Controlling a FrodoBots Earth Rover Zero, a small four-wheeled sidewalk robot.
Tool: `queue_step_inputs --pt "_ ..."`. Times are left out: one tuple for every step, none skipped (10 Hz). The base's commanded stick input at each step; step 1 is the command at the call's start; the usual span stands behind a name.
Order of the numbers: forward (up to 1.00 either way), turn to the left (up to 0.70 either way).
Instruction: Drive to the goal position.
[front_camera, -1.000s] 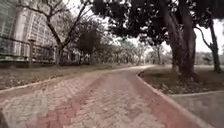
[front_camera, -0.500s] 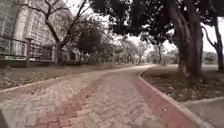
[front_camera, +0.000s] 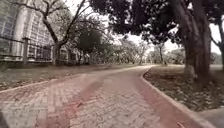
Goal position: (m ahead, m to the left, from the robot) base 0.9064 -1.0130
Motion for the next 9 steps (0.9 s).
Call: queue_step_inputs --pt "0.7 0.0" --pt "0.7 0.0" --pt "0.7 0.0" --pt "0.7 0.0" --pt "0.7 0.0" --pt "0.7 0.0" --pt "0.7 0.0" --pt "0.7 0.0" --pt "0.7 0.0"
